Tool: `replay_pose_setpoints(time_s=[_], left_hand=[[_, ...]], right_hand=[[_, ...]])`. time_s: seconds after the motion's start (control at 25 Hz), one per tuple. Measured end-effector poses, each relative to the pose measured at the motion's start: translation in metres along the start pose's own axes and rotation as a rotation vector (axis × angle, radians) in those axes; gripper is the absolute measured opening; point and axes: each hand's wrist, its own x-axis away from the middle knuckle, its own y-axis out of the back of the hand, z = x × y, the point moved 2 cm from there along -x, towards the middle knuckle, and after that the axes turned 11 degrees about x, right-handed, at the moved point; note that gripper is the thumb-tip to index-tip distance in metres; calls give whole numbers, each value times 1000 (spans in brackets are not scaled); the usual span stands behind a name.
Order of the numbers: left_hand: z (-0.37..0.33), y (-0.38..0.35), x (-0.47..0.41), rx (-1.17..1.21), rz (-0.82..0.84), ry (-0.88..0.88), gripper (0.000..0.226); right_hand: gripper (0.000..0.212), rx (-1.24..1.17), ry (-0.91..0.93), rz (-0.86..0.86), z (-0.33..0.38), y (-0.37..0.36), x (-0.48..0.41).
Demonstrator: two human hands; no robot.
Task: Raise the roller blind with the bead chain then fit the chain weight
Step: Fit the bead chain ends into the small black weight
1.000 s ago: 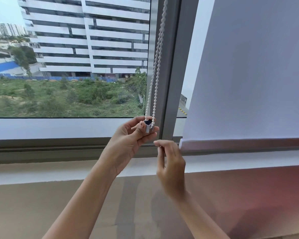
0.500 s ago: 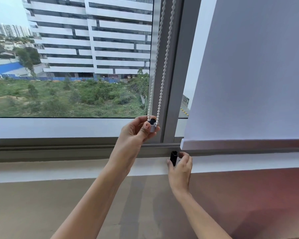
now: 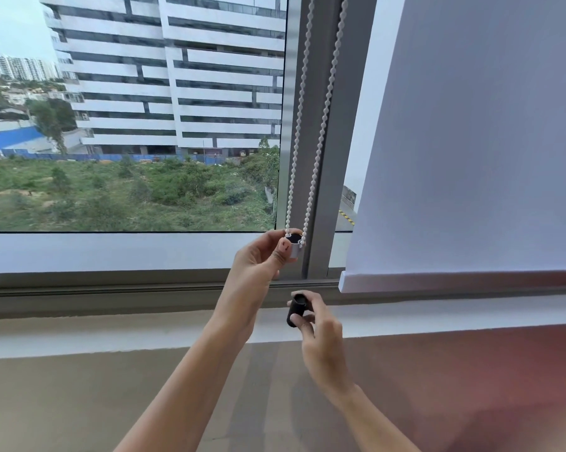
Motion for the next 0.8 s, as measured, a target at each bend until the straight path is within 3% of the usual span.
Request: replay_pose_setpoints(time_s=[0.12,0.4,0.64,0.8], left_hand=[[3,-2,-4,26,6,29,27],[7,-5,0,184,112,123,31],[5,-11,1,265,154,156,30],[5,-13,4,326,216,198,29]], right_hand=[[43,-212,38,-10,34,8,2],[22,-544,58,-76,80,40,5],[10,-571,-5,-101,84,49,6],[19,-638,-50,-62,84,52,5]])
